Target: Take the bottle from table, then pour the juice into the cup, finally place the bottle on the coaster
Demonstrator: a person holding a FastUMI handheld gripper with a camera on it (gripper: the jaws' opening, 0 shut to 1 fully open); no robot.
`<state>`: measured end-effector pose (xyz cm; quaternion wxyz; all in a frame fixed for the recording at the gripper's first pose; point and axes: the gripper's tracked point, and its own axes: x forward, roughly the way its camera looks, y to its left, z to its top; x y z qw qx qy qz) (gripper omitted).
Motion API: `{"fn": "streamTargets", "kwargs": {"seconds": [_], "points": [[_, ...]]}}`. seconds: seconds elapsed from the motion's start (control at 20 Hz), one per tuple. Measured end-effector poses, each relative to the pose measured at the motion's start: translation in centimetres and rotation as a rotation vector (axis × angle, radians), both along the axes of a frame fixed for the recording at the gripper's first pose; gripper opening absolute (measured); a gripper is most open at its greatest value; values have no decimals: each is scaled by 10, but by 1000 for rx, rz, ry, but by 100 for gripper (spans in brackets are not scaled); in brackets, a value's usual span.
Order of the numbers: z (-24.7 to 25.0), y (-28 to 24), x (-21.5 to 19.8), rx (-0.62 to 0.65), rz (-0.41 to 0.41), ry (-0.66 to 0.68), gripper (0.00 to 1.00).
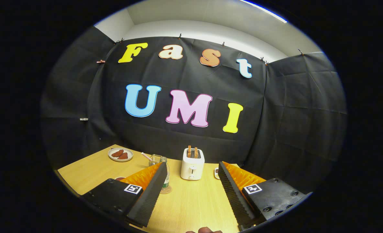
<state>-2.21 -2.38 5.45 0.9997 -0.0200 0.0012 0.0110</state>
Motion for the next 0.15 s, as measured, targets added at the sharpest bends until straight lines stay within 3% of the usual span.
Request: {"fn": "streamTargets", "kwargs": {"seconds": [0.15], "points": [[3, -5, 1, 35, -6, -4, 97]]}}
